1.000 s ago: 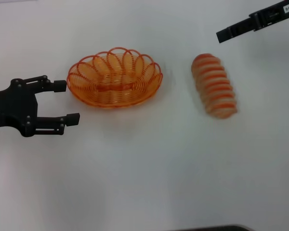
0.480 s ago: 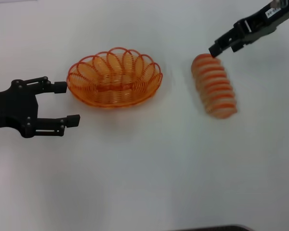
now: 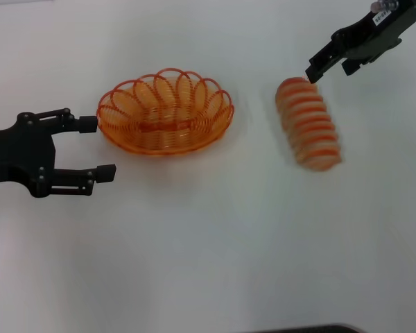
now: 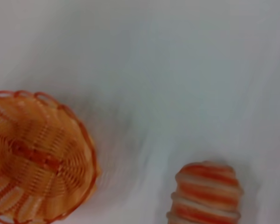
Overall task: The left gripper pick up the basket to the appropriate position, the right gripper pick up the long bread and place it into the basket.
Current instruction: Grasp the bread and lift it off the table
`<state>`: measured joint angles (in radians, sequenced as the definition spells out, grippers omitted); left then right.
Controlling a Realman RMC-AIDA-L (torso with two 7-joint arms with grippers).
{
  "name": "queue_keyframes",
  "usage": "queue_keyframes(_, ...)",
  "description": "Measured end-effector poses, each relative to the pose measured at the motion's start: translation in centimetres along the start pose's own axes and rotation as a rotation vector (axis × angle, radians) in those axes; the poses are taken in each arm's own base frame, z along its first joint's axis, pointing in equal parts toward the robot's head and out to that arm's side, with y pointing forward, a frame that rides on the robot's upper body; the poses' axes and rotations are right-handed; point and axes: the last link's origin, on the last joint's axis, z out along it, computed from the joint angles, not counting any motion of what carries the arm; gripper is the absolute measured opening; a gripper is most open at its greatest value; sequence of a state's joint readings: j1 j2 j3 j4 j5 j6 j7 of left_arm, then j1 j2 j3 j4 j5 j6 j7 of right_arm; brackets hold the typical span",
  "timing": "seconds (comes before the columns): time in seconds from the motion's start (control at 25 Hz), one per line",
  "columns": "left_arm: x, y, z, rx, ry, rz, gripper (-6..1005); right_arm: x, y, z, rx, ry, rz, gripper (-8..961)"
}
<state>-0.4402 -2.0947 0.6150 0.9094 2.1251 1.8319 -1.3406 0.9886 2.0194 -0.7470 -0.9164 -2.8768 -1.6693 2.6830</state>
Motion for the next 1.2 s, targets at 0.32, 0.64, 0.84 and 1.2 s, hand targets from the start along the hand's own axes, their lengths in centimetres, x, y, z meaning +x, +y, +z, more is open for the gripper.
queue_keyframes(0.32, 0.3, 0.0, 0.0, -0.014, 0.003, 0.008, 885, 0.0, -0.4, 0.3, 0.008, -0.014, 0.081, 798)
queue_keyframes(0.64, 0.4, 0.0, 0.0, -0.017, 0.002, 0.009, 885, 0.1, -0.4, 0.8, 0.005, -0.007, 0.123, 796)
queue_keyframes(0.84, 0.4, 0.0, 0.1, -0.017, 0.003, 0.009, 885, 0.4, -0.4, 1.8, -0.005, 0.018, 0.14, 795)
queue_keyframes(1.2, 0.3, 0.0, 0.1, -0.016, 0.003, 0.008, 885, 0.6, -0.3, 3.3, 0.024, 0.051, 0.107, 796)
